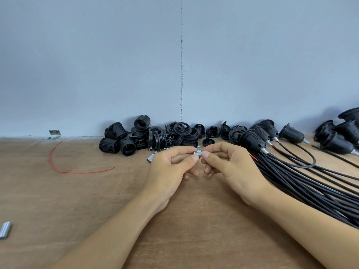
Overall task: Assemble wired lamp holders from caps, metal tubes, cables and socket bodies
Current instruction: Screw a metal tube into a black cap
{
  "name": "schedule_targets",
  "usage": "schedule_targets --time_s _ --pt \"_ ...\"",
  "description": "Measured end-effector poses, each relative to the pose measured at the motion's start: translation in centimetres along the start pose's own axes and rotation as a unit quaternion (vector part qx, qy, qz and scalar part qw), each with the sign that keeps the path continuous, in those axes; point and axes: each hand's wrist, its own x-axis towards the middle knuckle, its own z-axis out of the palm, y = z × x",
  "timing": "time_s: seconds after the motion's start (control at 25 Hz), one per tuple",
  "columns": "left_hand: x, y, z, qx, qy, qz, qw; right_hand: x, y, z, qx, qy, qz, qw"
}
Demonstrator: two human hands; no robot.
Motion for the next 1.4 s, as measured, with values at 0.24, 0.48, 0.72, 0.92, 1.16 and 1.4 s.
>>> schedule_targets --time_s 0.24,0.48,0.72,0.92,1.16,1.4 --pt "0.1 0.1 -0.2 -0.023 -0.016 -0.018 0.999 -0.2 -0.5 -0.1 -0.082 -0.001 -0.063 0.995" --pt "0.2 0.0 -0.3 -0.023 -0.026 -0.014 0.999 -0.2 -0.3 0.0 -0.053 0.003 -0.053 0.997" --pt "0.1 0.1 0.0 -0.004 -0.032 0.0 0.999 -0.1 -0.1 0.1 -0.101 0.026 0.049 0.993" --pt "0.1 0.0 0.0 -0.011 -0.01 0.007 1.0 0.0 0.0 -0.2 -0.109 -0.017 0.02 0.994" --pt "0.2 0.0 0.0 -0.011 -0.01 0.006 1.0 0.0 -0.2 -0.5 -0.124 -0.02 0.02 0.992" --pt "0.2 -0.1 0.0 -0.007 -0.008 0.002 1.0 0.3 0.1 -0.8 -0.103 -0.022 0.029 0.994"
